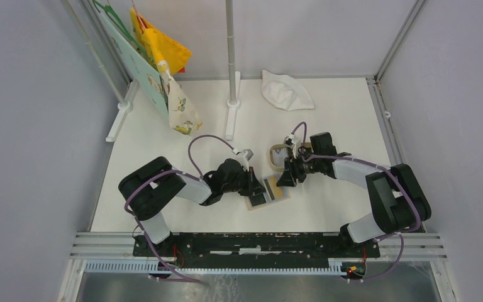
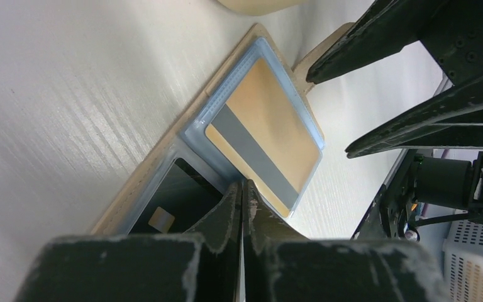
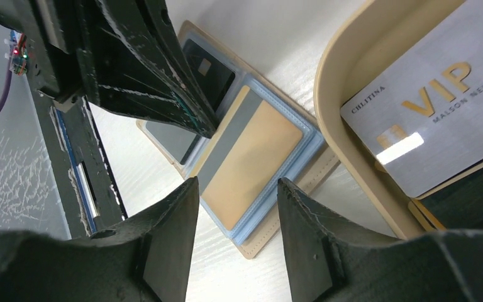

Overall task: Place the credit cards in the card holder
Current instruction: Turn over the card slot in the card holder.

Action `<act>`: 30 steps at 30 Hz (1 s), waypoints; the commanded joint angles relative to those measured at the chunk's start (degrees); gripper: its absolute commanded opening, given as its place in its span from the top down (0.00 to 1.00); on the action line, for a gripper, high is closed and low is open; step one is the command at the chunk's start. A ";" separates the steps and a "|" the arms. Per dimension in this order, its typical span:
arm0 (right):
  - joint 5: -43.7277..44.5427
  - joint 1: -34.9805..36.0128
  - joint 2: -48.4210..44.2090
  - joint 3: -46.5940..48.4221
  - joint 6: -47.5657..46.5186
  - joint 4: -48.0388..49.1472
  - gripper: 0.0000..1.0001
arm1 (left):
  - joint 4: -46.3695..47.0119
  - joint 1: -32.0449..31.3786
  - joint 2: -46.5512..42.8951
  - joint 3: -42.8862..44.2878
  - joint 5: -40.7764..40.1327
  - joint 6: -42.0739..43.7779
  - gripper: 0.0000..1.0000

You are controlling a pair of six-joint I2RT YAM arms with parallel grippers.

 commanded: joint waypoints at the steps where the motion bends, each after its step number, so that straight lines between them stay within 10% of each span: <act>1: -3.34 -0.49 -1.54 -0.08 0.84 3.13 0.45 | -5.10 -0.14 0.01 0.72 -5.69 0.68 0.98; 30: -15.97 -0.42 3.23 -3.22 15.26 15.54 0.50 | -6.38 -0.62 -0.82 1.00 -6.69 0.48 0.98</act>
